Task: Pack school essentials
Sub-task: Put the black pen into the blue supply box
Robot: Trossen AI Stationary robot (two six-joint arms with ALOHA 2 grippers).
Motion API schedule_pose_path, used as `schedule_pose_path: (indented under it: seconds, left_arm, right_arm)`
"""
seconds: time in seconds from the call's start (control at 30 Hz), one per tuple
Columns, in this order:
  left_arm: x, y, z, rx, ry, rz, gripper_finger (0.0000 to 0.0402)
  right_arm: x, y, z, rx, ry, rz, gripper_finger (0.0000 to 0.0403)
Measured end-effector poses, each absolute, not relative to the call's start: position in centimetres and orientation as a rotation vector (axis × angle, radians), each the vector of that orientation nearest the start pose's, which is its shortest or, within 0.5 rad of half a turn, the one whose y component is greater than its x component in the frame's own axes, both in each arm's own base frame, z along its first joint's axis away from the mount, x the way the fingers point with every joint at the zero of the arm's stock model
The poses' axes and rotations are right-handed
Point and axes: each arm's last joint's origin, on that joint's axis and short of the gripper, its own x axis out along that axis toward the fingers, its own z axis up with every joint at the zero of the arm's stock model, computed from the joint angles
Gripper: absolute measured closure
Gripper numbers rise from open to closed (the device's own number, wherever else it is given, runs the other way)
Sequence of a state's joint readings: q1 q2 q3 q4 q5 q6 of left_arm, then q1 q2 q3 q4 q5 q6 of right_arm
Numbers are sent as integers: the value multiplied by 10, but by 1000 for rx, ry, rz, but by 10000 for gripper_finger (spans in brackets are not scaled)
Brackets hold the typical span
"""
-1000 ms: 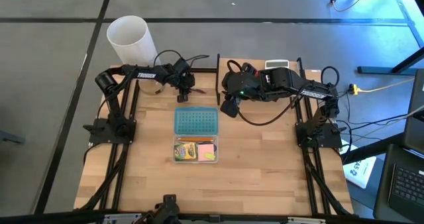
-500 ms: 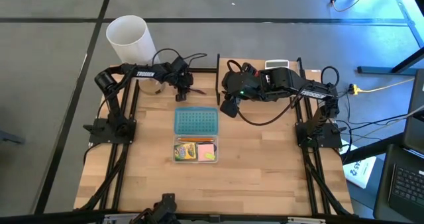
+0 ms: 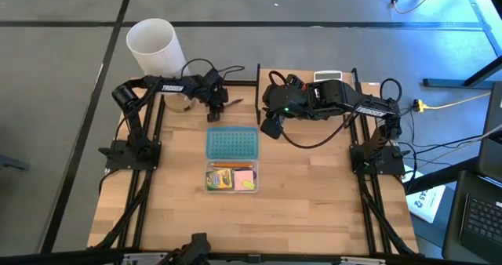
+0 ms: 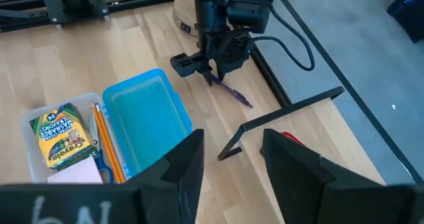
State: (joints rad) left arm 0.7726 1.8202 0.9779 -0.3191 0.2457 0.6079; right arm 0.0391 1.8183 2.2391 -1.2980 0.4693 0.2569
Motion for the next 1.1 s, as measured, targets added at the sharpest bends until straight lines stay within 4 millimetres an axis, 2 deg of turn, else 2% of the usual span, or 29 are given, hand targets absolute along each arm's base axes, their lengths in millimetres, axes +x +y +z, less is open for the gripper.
schedule_pose_path:
  seconds: [0.6,1.1]
  left_arm:
    - [245,224,129,36,1131,152,270]
    - [245,224,129,35,1130,149,367]
  right_arm:
    - [344,0,442,15,795,-507,247]
    - [344,0,442,15,795,-507,247]
